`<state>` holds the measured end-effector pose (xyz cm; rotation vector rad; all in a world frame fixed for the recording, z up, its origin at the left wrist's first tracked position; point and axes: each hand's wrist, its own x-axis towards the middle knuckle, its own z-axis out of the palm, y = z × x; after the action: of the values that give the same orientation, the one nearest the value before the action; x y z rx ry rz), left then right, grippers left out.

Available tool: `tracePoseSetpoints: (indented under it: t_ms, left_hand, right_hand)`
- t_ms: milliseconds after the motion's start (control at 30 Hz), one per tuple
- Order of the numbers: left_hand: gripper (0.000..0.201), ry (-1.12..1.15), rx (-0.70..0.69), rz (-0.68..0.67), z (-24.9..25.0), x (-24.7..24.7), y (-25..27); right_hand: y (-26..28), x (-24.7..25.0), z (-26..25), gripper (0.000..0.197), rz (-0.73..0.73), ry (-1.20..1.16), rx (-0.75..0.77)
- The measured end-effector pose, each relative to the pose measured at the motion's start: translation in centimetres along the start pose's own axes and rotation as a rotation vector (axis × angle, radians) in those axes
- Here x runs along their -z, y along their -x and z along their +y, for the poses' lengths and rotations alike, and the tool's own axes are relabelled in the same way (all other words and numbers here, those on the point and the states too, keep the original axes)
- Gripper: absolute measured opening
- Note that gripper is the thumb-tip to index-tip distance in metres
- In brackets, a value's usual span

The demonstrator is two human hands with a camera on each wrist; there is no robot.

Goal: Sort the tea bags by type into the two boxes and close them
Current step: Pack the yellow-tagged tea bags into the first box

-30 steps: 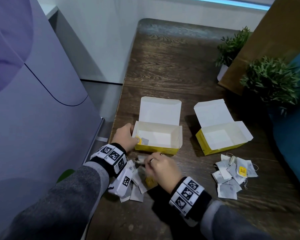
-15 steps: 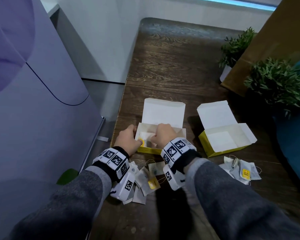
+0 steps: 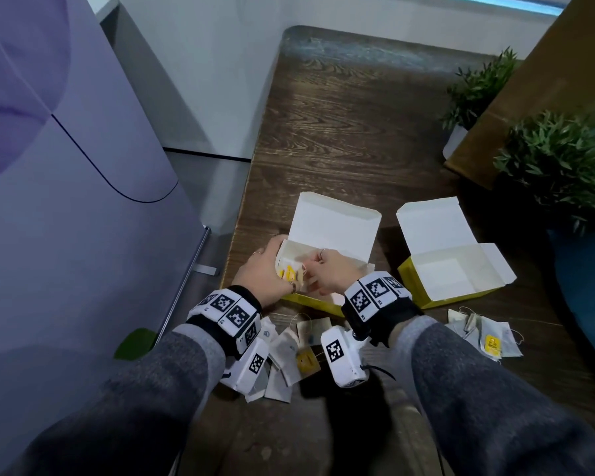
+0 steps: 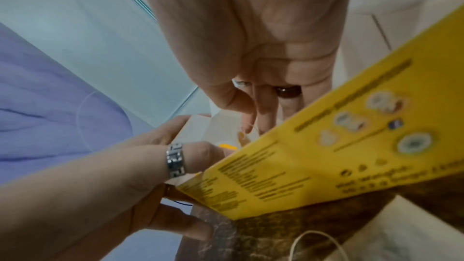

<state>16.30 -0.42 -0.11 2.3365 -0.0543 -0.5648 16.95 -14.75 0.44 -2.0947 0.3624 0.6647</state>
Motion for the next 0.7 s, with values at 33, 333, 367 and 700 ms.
tracePoseSetpoints:
  t_ms: [33, 333, 367, 700]
  left_hand:
    - [0.079, -0.028, 0.003, -0.008, 0.2, 0.0, -0.1]
    - [0.071, -0.088, 0.084, 0.017, 1.1, -1.0, -0.8]
    - [0.063, -0.095, 0.094, 0.034, 1.0, -1.1, -0.9]
    - [0.045, -0.133, 0.116, 0.089, 0.4, -0.9, -1.0]
  right_hand:
    - [0.1, 0.1, 0.2, 0.023, -0.028, -0.053, -0.017]
    - [2.1, 1.6, 1.7, 0.024, -0.18, -0.301, 0.007]
    - [2.4, 1.8, 1.7, 0.027, -0.164, -0.275, 0.033]
    - [8.7, 0.6, 4.8, 0.016, -0.144, 0.555, 0.407]
